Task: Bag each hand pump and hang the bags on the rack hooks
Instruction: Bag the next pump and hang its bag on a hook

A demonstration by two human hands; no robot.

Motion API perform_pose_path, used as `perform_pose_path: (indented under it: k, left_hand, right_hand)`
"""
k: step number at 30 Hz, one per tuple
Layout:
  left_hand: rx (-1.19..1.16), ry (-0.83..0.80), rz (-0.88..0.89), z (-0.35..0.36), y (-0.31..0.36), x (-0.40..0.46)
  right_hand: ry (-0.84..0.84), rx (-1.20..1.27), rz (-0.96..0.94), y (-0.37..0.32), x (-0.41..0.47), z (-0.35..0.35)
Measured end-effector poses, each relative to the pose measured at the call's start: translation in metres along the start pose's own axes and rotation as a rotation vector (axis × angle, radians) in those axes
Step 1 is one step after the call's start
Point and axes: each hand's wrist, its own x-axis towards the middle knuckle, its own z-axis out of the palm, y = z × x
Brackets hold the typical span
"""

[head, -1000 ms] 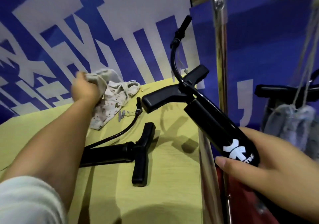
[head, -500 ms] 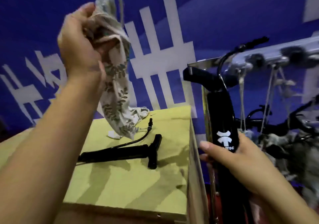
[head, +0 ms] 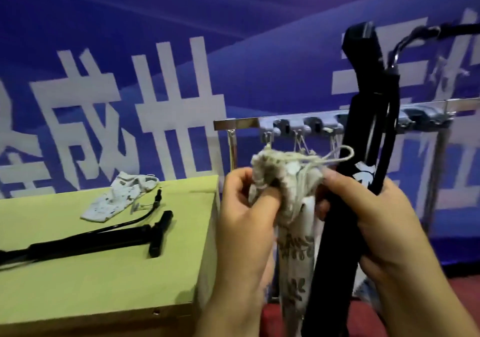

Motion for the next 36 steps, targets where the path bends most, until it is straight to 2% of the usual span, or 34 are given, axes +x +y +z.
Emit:
perform_pose_path:
  k: [4, 7, 9, 10, 13, 17, 19, 23, 27, 32, 34, 36]
  left_hand:
    - [0.167, 0.063, -0.093, -0.009, -0.029, 0.008]
    - [0.396, 0.185, 0.008, -0.009, -0.039, 0.011]
    - [0.462, 0.277, 0.072, -0.013, -0.041, 0.014]
    - [0.473, 0.273, 0.080, -0.015, -0.042, 0.015]
    - [0.445, 0.125, 0.049, -0.019, -0.046, 0.016]
    - [0.547, -0.221, -0.009, -0.028, -0.046, 0.014]
    - [0.560, -0.296, -0.009, -0.039, -0.041, 0.017]
    - [0.565, -0.056, -0.015, -0.058, -0.045, 0.027]
    - [0.648, 0.105, 0.033, -0.064, -0.046, 0.030]
    - [0.709, 0.415, 0.060, -0.110, -0.027, 0.038]
    - [0.740, 0.430, 0.066, -0.124, -0.024, 0.037]
    - [0.782, 0.373, 0.024, -0.124, -0.028, 0.035]
  right_hand:
    - [0.027, -0.171, -0.048, 0.005, -0.001, -0.011]
    - [0.051, -0.301, -0.074, 0.012, -0.001, -0.012]
    - [0.046, -0.371, -0.037, 0.019, 0.000, -0.009]
    - [0.034, -0.391, -0.015, 0.023, -0.001, -0.006]
    - [-0.004, -0.432, 0.008, 0.038, 0.002, 0.002]
    - [0.008, -0.468, 0.015, 0.051, 0.010, 0.002]
    - [0.024, -0.480, 0.023, 0.053, 0.014, -0.005]
    - [0.091, -0.643, -0.025, 0.057, 0.019, -0.015]
    - [0.123, -0.777, -0.088, 0.061, 0.020, -0.012]
    - [0.305, -0.786, -0.100, 0.044, 0.028, -0.043]
    - [0.353, -0.762, -0.081, 0.040, 0.031, -0.053]
    - [0.366, -0.702, -0.061, 0.041, 0.033, -0.056]
